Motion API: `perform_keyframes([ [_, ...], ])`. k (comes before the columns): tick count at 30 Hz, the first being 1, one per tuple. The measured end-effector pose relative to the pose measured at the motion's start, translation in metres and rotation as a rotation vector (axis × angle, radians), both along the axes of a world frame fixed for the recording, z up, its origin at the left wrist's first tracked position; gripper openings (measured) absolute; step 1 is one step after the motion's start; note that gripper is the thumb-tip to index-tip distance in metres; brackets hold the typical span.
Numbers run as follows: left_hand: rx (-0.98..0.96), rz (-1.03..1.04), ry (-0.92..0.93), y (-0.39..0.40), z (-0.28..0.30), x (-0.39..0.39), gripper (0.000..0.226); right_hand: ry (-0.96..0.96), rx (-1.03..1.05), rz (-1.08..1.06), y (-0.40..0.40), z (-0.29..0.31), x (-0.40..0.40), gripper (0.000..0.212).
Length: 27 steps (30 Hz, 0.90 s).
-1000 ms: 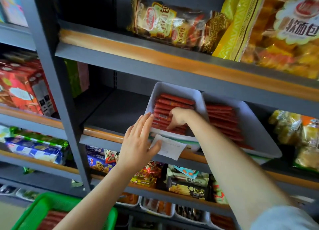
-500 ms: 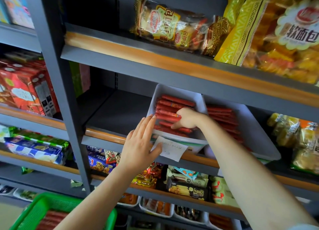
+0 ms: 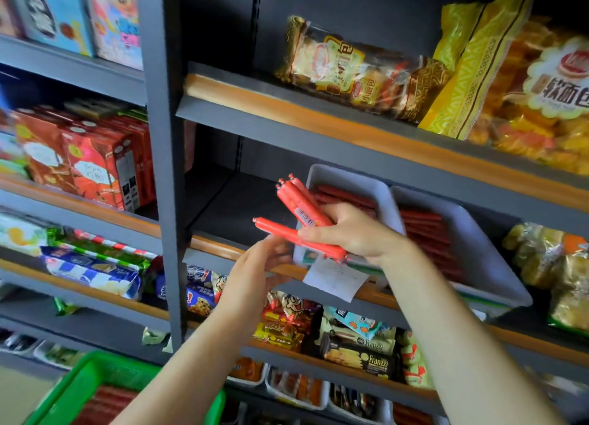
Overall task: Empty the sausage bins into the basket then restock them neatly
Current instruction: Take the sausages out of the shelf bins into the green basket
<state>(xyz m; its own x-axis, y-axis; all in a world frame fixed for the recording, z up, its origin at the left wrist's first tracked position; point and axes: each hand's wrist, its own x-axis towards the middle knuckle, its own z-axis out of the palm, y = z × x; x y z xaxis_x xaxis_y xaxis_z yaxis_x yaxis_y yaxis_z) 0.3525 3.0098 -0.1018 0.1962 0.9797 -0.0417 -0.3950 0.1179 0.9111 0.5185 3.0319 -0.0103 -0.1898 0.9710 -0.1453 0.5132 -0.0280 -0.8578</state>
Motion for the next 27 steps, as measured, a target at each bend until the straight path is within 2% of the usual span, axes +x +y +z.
perform_keyframes([
  [2, -0.111, -0.074, -0.225, 0.002, -0.002, -0.015, 0.04, 0.009, -0.026, 0.054, 0.002, -0.024, -0.031, 0.022],
  [5, -0.23, -0.044, -0.323, 0.008, -0.021, -0.046, 0.042, 0.056, -0.089, 0.048, 0.003, -0.071, -0.073, 0.03],
  [10, -0.393, 0.026, -0.346, 0.008, -0.066, -0.098, 0.056, 0.221, -0.284, 0.075, 0.001, -0.132, -0.122, 0.031],
  [13, -0.441, 0.044, -0.359, 0.006, -0.091, -0.123, 0.032, 0.306, -0.368, 0.046, 0.01, -0.158, -0.14, 0.024],
  [17, -0.536, 0.146, -0.407, 0.006, -0.13, -0.147, 0.021, 0.398, -0.492, 0.011, 0.018, -0.203, -0.163, 0.028],
  [20, -0.6, 0.169, -0.394, -0.001, -0.167, -0.163, 0.022, 0.389, -0.574, 0.042, 0.015, -0.242, -0.178, 0.02],
  [23, -0.665, 0.155, -0.355, -0.011, -0.214, -0.174, 0.031, 0.322, -0.653, 0.102, 0.009, -0.283, -0.19, 0.023],
  [27, -0.799, 0.249, -0.371, -0.02, -0.275, -0.189, 0.031, 0.246, -0.757, 0.163, 0.006, -0.341, -0.209, 0.023],
])
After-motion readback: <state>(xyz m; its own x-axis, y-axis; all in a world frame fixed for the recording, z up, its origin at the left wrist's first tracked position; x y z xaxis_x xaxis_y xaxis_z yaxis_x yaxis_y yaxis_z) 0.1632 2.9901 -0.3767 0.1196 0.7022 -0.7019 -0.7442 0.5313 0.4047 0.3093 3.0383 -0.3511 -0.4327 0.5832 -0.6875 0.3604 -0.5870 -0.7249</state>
